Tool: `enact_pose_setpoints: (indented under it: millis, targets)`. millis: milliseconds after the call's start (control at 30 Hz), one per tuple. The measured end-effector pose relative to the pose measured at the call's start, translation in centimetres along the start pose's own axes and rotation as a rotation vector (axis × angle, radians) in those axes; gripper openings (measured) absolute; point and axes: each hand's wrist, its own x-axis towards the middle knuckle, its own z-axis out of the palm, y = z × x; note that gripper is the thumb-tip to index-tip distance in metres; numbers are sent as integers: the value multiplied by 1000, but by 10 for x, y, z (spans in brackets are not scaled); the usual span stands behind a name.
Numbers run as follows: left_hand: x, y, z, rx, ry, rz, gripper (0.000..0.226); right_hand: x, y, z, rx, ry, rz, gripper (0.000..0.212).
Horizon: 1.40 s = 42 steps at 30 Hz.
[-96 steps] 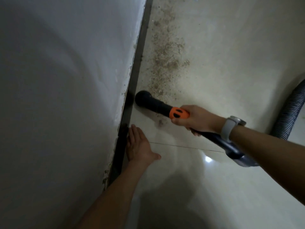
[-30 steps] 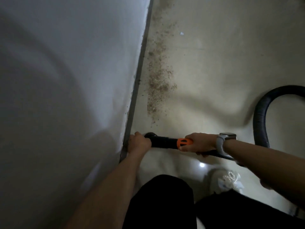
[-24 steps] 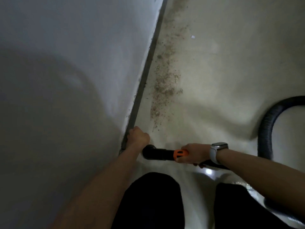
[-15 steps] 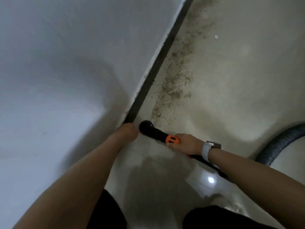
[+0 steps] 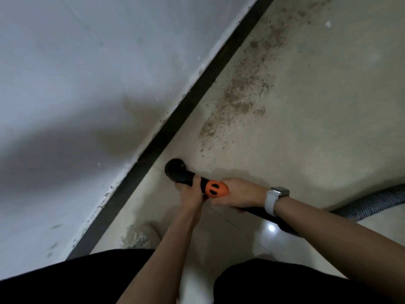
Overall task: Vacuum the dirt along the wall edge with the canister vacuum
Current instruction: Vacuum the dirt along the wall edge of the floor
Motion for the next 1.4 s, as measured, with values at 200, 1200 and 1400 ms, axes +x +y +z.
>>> enact_pose_setpoints:
  millis: [200,1200,1400]
  targets:
    - [17,2,0,65,78,195,63,-21,37,19,-628,413,-47,50]
    - [22,16,64,-234,126,49,54,-20,61,0,-531,660,-126,46]
    - [35,52,127,-79,-72,144,47,-18,69,-29,-475,887,63,45]
